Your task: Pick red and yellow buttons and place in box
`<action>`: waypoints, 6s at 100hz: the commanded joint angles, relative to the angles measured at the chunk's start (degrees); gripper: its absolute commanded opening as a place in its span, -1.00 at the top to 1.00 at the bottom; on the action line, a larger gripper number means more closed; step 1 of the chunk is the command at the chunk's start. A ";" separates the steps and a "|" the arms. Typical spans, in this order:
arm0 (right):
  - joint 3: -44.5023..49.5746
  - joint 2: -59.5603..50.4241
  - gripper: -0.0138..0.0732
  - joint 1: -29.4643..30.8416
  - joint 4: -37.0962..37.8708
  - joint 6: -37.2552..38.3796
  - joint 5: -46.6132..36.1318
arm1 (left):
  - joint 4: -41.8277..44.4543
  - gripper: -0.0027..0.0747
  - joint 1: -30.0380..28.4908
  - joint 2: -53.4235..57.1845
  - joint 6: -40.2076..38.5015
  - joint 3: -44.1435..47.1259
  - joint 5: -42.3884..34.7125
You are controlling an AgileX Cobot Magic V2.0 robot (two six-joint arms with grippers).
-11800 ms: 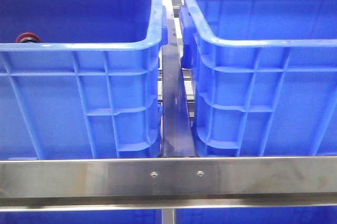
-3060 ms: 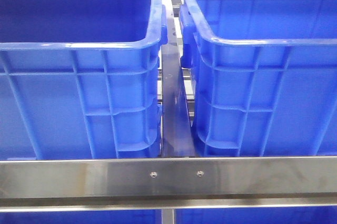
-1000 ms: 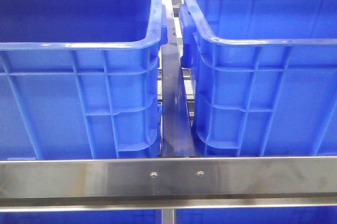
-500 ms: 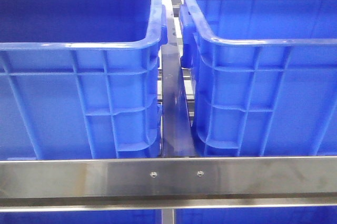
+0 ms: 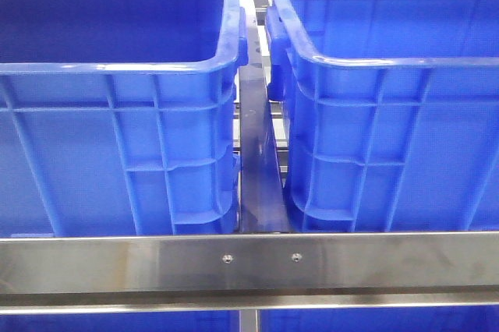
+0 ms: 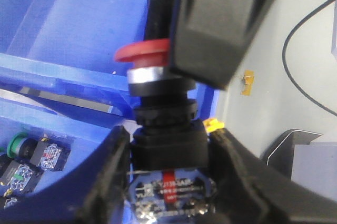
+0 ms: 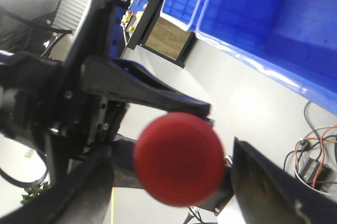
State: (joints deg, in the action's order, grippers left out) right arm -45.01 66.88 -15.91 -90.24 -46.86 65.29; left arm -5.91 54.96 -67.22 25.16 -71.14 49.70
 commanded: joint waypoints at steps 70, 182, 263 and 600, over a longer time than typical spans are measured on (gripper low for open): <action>-3.04 -0.75 0.65 -0.32 -4.46 -1.09 1.30 | -0.79 0.93 0.47 0.98 0.03 -1.62 -3.84; -3.22 -0.93 0.65 -0.08 -5.90 -2.31 -12.28 | 37.66 -0.51 0.36 19.09 -45.27 8.43 -5.72; -3.22 -0.93 0.65 -0.08 -7.28 -2.51 -13.85 | 56.27 -0.51 0.36 38.05 -57.65 14.52 6.49; -31.99 48.61 -0.76 23.27 -15.53 -4.51 -28.10 | 53.51 0.98 0.47 38.05 -56.57 15.62 2.10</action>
State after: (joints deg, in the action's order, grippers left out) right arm -75.32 118.66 7.22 -102.79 -50.58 36.04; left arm 45.19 54.96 -28.66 -31.41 -54.41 54.98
